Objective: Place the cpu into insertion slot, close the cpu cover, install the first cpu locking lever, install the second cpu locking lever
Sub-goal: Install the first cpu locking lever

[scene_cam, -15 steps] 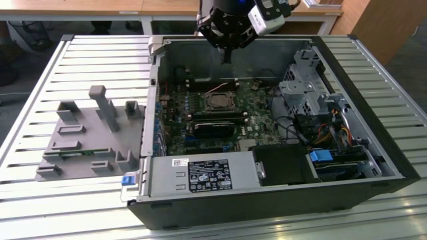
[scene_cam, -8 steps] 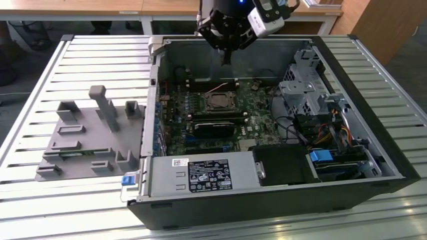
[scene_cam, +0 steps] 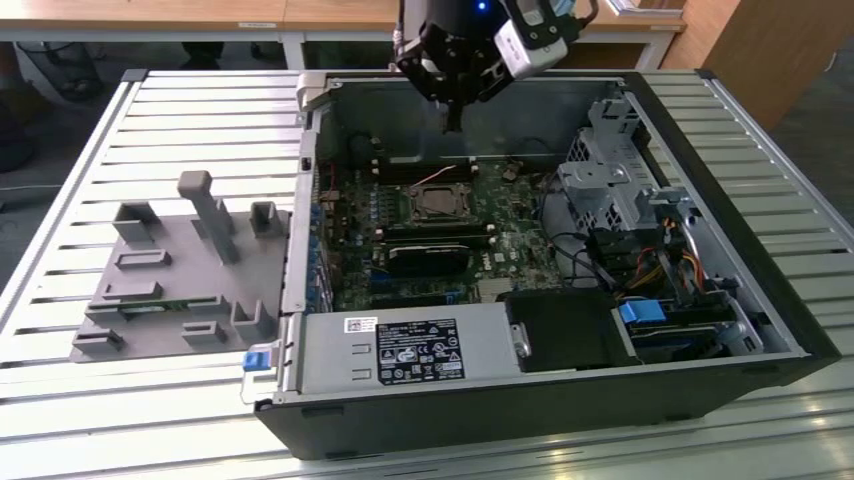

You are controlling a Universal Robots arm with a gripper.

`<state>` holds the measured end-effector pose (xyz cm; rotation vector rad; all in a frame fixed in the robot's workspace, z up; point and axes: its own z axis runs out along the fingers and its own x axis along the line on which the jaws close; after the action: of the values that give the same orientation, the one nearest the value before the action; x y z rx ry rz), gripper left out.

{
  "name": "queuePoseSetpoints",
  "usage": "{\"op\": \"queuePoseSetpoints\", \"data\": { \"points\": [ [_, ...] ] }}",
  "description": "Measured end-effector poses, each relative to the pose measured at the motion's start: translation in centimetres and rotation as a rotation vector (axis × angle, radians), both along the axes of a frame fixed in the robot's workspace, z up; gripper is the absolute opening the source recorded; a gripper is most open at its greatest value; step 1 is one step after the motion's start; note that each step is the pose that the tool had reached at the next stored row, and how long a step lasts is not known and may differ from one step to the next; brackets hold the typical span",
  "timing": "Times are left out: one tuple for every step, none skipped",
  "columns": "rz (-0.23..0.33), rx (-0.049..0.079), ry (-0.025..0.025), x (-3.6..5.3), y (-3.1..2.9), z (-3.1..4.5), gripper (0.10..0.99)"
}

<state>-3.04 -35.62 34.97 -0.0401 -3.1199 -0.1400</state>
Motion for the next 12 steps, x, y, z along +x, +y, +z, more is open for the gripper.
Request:
{"op": "queuePoseSetpoints", "data": {
  "points": [
    [0.0, 0.0, 0.0, 0.0, 0.0, -0.06, 0.106],
    [0.0, 0.0, 0.0, 0.0, 0.0, -0.12, 0.106],
    [0.0, 0.0, 0.0, 0.0, 0.0, -0.19, 0.106],
    [0.0, 0.0, 0.0, 0.0, 0.0, -0.27, 0.106],
    [0.0, 0.0, 0.0, 0.0, 0.0, -0.63, 0.106],
    [0.0, 0.0, 0.0, 0.0, 0.0, -0.69, 0.106],
    [0.0, 0.0, -0.0004, 0.0, 0.0, -0.77, 0.106],
    [0.0, 0.0, -0.0012, -0.01, 0.0, -0.85, 0.106],
    [0.0, 0.0, -0.0023, -0.01, 0.0, -0.93, 0.106],
    [0.0, 0.0, -0.0032, -0.01, 0.0, -1.02, 0.106],
    [0.0, 0.0, -0.0035, 0.0, 0.01, -1.09, 0.106],
    [0.0, 0.0, -0.0037, 0.0, 0.01, -1.18, 0.106]
  ]
}}
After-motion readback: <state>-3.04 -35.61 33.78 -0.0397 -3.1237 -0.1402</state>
